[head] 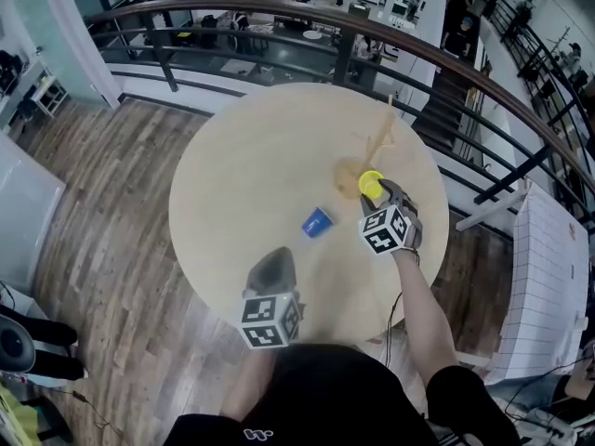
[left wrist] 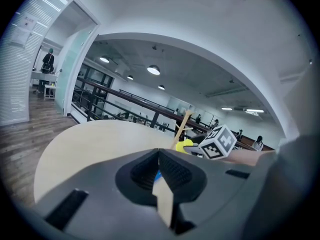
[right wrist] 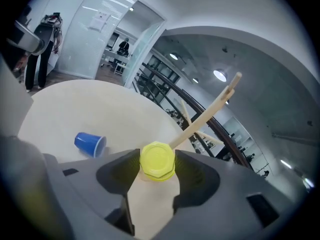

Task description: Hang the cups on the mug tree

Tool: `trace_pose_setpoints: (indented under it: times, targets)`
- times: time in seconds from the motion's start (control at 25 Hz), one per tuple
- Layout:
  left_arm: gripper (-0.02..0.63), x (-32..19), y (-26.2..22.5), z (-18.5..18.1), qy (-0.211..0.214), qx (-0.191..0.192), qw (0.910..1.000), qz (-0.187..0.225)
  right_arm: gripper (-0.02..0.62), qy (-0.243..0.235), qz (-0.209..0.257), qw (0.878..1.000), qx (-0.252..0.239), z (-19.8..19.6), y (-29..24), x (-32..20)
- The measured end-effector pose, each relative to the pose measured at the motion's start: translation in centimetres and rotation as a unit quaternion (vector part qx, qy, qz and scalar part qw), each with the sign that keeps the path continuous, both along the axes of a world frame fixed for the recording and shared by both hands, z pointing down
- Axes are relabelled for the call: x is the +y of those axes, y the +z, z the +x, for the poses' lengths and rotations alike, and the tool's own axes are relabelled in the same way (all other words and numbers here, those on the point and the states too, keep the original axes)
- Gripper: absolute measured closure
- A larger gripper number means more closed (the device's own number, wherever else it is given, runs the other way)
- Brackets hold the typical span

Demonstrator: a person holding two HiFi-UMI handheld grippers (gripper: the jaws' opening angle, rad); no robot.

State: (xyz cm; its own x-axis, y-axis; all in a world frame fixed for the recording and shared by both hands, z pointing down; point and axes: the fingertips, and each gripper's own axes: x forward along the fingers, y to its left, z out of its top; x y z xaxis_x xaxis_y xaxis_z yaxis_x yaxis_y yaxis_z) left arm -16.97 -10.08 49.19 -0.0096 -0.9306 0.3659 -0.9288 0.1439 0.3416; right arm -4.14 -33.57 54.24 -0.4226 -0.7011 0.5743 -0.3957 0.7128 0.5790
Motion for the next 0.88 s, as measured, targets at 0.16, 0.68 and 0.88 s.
trace_pose_setpoints:
  times: [0.16,0.68,0.88]
  targets:
    - [0.594,0.1,0.8,-0.1,-0.003,0.004,1.0,-0.006,0.37,0.018,-0.018,1.0,-0.002,-0.8,1.7,-1.2]
    - [0.594,0.3,1.3,-1.0,-0.011,0.004,0.9998,-0.014,0.367,0.038,-0.035,0.998,0.027,-1.3,3.6,-2.8]
    - [0.594,-0.1,1.2,-0.3,-0.001,0.003,1.0,-0.008,0.351,0.046,-0.04,0.998,0.005,-1.4,3.4,-3.0]
